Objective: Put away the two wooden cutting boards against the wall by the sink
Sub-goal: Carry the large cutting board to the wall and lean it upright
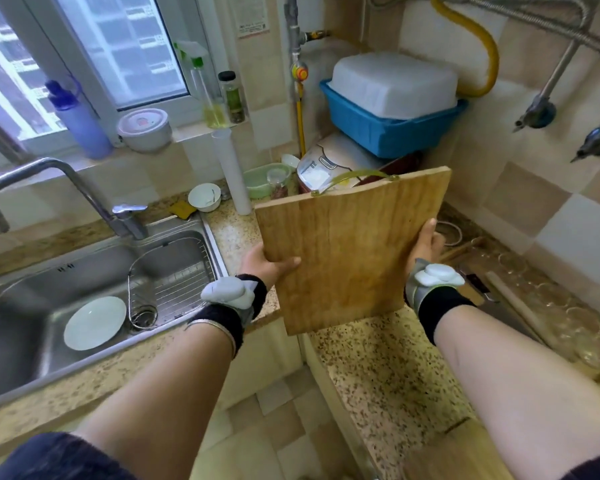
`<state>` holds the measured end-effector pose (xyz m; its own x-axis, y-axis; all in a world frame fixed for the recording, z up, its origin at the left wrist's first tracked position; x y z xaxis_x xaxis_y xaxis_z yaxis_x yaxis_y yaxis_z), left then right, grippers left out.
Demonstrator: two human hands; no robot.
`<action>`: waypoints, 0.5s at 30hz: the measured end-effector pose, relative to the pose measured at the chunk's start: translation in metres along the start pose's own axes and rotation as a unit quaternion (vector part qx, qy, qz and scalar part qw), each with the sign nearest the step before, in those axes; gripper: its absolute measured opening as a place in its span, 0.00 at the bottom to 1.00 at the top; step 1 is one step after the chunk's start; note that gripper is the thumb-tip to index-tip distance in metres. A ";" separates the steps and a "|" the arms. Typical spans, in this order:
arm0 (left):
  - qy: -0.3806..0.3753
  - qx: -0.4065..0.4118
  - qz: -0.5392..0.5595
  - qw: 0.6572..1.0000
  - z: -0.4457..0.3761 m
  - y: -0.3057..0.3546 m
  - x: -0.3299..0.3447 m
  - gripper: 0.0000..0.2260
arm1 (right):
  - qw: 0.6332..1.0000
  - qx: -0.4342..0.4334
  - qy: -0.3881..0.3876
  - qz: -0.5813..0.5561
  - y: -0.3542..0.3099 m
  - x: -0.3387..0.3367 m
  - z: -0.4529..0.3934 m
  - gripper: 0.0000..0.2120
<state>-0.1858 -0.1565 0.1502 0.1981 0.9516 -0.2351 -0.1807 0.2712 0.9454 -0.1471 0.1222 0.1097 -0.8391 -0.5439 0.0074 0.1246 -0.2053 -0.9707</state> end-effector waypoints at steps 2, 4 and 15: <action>0.021 -0.009 0.063 0.998 0.009 -0.012 0.006 0.23 | 1.000 -0.014 -0.012 0.022 0.002 0.002 0.002 0.32; 0.042 -0.007 0.099 0.994 0.016 -0.022 0.011 0.22 | 0.999 -0.036 -0.008 0.030 0.002 0.003 0.004 0.32; 0.095 -0.001 0.081 0.992 0.023 -0.039 -0.042 0.20 | 0.997 0.003 -0.006 0.075 0.021 0.033 0.038 0.38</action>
<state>-0.1653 -0.2105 0.1280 -0.0189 0.9927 -0.1189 -0.1982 0.1128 0.9736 -0.1520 0.0688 0.0984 -0.8042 -0.5787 -0.1355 0.2517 -0.1251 -0.9597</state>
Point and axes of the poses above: each hand's wrist, its own z-axis away from the middle knuckle, its own x-axis out of the palm, y = z × x, the point moved 2 cm from there along -z, towards the middle knuckle
